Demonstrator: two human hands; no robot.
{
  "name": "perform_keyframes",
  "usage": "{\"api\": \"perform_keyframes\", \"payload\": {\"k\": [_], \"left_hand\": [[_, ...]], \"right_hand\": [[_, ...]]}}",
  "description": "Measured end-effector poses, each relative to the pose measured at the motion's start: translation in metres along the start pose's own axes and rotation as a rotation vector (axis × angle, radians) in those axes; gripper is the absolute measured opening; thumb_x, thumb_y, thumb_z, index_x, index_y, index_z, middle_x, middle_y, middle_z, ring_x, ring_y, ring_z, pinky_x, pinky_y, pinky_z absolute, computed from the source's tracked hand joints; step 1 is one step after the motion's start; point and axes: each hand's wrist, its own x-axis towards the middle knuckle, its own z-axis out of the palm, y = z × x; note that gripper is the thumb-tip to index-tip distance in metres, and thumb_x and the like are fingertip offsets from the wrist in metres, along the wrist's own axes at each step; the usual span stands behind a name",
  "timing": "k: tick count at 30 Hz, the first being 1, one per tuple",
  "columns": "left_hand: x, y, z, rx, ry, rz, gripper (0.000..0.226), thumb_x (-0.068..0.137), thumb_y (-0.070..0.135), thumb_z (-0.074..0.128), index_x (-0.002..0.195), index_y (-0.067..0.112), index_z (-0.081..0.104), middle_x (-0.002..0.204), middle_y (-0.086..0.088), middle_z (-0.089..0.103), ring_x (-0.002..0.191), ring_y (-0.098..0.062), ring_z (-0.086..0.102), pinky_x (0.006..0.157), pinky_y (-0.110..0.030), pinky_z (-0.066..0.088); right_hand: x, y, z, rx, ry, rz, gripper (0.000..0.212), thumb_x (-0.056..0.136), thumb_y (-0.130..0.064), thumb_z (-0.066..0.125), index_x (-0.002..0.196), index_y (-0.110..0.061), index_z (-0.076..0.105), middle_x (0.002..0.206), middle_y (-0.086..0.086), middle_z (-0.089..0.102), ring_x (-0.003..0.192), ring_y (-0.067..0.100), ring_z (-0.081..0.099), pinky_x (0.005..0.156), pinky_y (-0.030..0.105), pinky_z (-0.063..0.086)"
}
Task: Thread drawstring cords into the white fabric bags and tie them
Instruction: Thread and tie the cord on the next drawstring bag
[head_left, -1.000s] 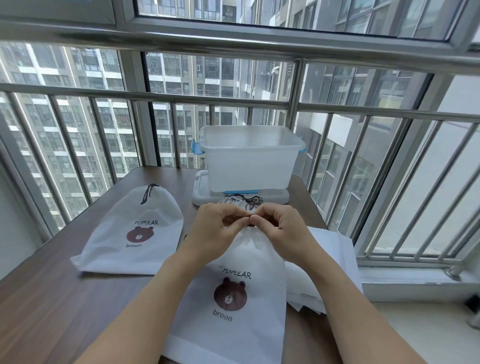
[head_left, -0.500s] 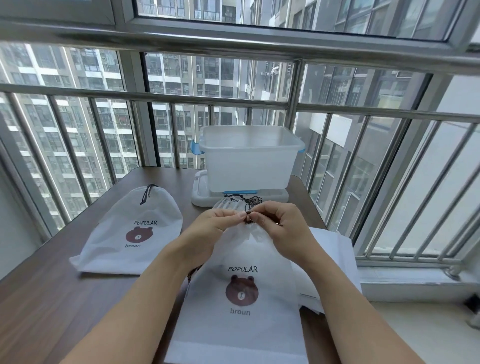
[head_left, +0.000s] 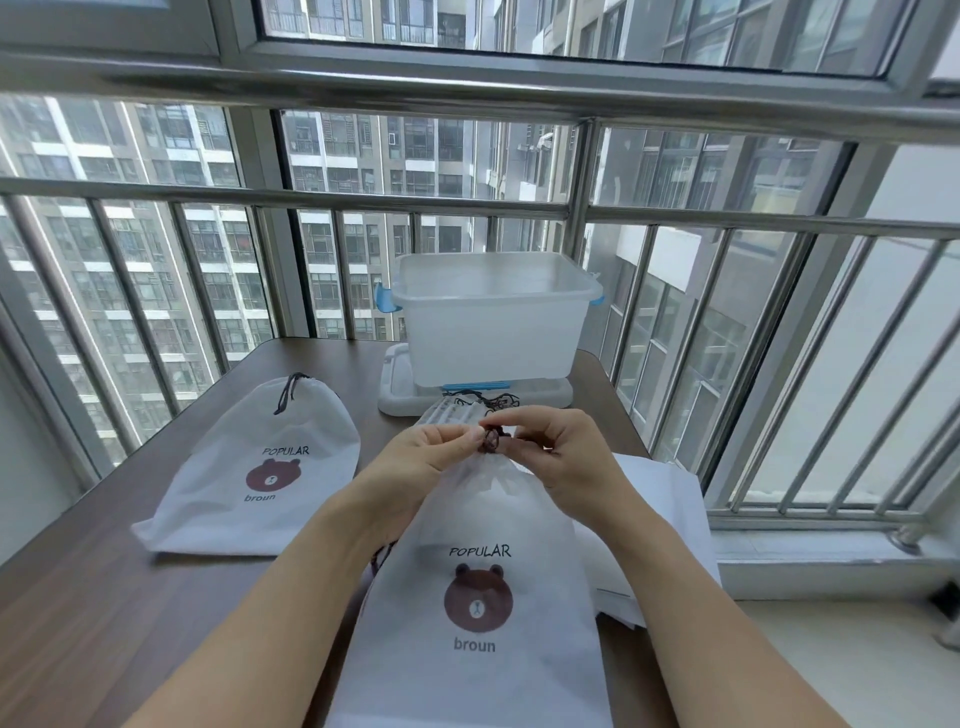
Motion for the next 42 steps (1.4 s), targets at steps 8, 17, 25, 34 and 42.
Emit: {"api": "perform_keyframes", "payload": {"k": [8,17,25,34,42], "left_hand": [[0.005,-0.009,0.011,0.197,0.077,0.177,0.021,0.086,0.017,0.072,0.102,0.004,0.076,0.1,-0.013,0.076,0.09,-0.015,0.068,0.086,-0.026,0.053],[0.002,-0.007,0.016,0.377,0.253,0.461,0.026,0.077,0.007,0.082,0.101,0.008,0.072,0.082,-0.009,0.077,0.079,-0.024,0.074,0.076,-0.027,0.058],[0.005,-0.004,0.012,0.3,0.253,0.47,0.013,0.079,-0.003,0.075,0.092,-0.001,0.077,0.083,-0.017,0.075,0.077,-0.02,0.073,0.076,-0.026,0.059],[0.004,-0.002,0.011,0.348,0.299,0.408,0.009,0.084,-0.005,0.072,0.087,0.003,0.074,0.08,-0.009,0.076,0.077,-0.017,0.074,0.073,-0.021,0.056],[0.005,0.002,-0.001,0.331,0.557,0.414,0.02,0.078,-0.004,0.077,0.084,0.014,0.076,0.076,-0.002,0.076,0.07,-0.013,0.072,0.072,-0.026,0.059]], "right_hand": [[0.002,0.004,0.002,-0.025,0.105,0.001,0.013,0.091,-0.013,0.074,0.079,-0.016,0.075,0.07,0.007,0.071,0.065,0.023,0.062,0.067,0.038,0.052],[0.001,0.0,-0.003,0.062,0.039,0.11,0.017,0.096,-0.018,0.069,0.082,-0.009,0.074,0.066,0.008,0.061,0.064,0.014,0.05,0.062,0.029,0.04],[0.0,0.001,-0.002,0.174,-0.025,0.18,0.024,0.096,-0.029,0.068,0.087,-0.008,0.075,0.073,0.012,0.054,0.065,0.02,0.038,0.058,0.027,0.029],[-0.001,-0.001,-0.001,0.181,-0.045,0.209,0.018,0.098,-0.025,0.067,0.089,-0.011,0.076,0.079,0.016,0.067,0.074,0.015,0.052,0.071,0.028,0.041],[0.0,-0.003,-0.012,0.265,0.124,0.298,0.012,0.098,-0.017,0.065,0.097,-0.008,0.073,0.058,-0.003,0.051,0.053,0.012,0.039,0.05,0.021,0.034]]}}
